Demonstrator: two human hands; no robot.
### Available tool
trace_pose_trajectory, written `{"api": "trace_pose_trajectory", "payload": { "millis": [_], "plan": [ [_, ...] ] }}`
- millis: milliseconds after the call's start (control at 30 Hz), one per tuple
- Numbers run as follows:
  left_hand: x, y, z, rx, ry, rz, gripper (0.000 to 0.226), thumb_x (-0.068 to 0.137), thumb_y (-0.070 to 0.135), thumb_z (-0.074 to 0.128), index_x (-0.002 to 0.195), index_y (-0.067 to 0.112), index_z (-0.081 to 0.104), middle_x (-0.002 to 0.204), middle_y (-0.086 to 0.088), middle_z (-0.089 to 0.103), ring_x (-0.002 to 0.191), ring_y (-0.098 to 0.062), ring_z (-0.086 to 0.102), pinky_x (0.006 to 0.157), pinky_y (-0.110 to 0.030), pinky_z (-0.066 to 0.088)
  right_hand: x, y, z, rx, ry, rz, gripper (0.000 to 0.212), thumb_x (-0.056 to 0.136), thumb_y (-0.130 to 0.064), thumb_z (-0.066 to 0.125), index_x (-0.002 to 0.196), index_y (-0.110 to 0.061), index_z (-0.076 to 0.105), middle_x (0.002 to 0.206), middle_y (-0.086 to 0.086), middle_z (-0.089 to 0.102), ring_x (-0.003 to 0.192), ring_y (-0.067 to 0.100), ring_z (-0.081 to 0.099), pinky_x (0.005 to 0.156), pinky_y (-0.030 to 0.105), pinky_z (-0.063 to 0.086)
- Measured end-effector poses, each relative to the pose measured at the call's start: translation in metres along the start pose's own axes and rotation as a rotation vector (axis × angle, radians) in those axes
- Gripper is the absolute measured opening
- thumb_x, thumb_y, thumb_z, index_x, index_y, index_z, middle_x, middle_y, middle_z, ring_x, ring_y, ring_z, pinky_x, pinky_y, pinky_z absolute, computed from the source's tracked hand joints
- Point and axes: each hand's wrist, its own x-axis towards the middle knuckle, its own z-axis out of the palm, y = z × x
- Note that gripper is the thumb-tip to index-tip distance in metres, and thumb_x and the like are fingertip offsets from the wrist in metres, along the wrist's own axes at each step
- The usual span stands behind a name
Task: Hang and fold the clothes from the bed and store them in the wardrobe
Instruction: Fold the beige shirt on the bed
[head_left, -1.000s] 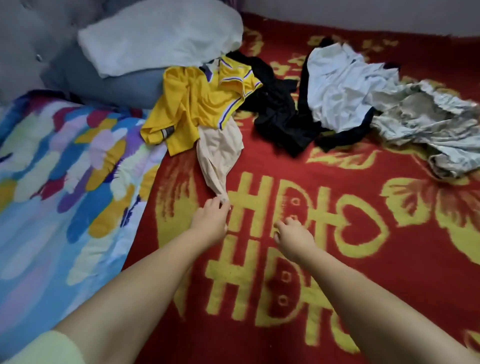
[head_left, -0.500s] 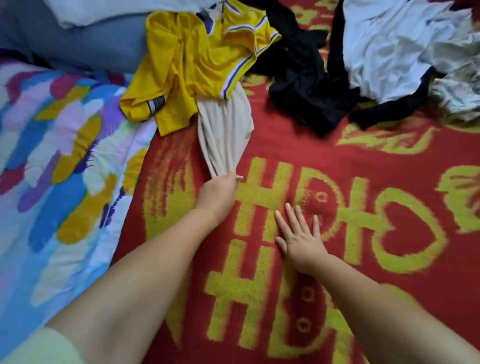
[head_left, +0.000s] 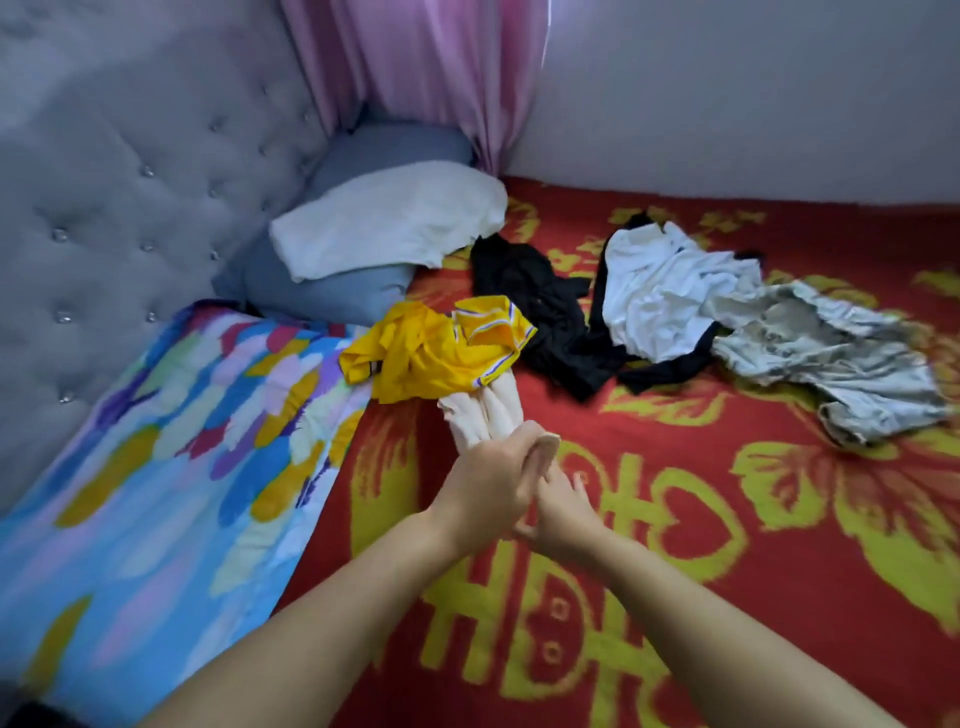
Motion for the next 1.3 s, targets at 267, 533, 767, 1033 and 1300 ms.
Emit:
{"api": "trace_pose_trajectory", "payload": {
  "millis": [267,533,767,1033,1300],
  "plan": [
    [0.051,0.151,-0.066,-0.339,0.175,0.149,0.024,0.099,0.022,0.043,0.087,0.008,0.058,0.078,-0.014,0.062,0.074,-0.026,0.060,0.068,-0.035,0.049,-0.075,-0.009,-0.143,0.229,0.310,-0.041,0.033,0.102,-0.026,0.030,0.091,-0.006,0.055,0.079,0.009,0.061,0.063,0.024,0.053,0.055,0.032,0.036],
    [0.091,0.221,-0.101,-0.393,0.535,0.117,0.021,0.103,0.021,0.038,0.089,0.012,0.051,0.075,0.004,0.056,0.069,-0.004,0.053,0.067,-0.025,0.041,-0.151,0.015,-0.266,0.541,0.792,-0.033,0.031,0.101,-0.015,0.035,0.073,-0.013,0.048,0.070,0.003,0.051,0.060,0.009,0.045,0.048,0.012,0.034],
    [0.117,0.253,-0.112,-0.573,0.647,-0.056,0.027,0.103,0.029,0.037,0.099,0.009,0.055,0.088,-0.001,0.060,0.090,-0.019,0.056,0.074,-0.029,0.044,-0.218,0.022,-0.340,0.618,0.834,-0.148,0.030,0.092,-0.014,0.048,0.071,0.007,0.047,0.066,0.007,0.036,0.062,0.017,0.032,0.055,0.031,0.025],
    [0.125,0.270,-0.115,-0.711,0.603,-0.129,0.024,0.102,0.029,0.040,0.089,0.018,0.055,0.078,0.002,0.055,0.072,-0.012,0.054,0.059,-0.021,0.045,-0.262,0.030,-0.372,0.510,0.818,-0.213,0.028,0.096,-0.024,0.052,0.080,-0.005,0.064,0.069,0.001,0.054,0.062,0.009,0.047,0.056,0.025,0.039],
    [0.123,0.283,-0.108,-0.789,0.281,-0.144,0.023,0.100,0.038,0.043,0.109,0.020,0.054,0.109,-0.008,0.066,0.103,-0.024,0.063,0.078,-0.036,0.055,-0.274,0.022,-0.382,0.633,0.891,-0.211,0.029,0.098,-0.020,0.049,0.084,0.001,0.061,0.073,0.009,0.052,0.068,0.016,0.047,0.061,0.029,0.037]
  ]
}}
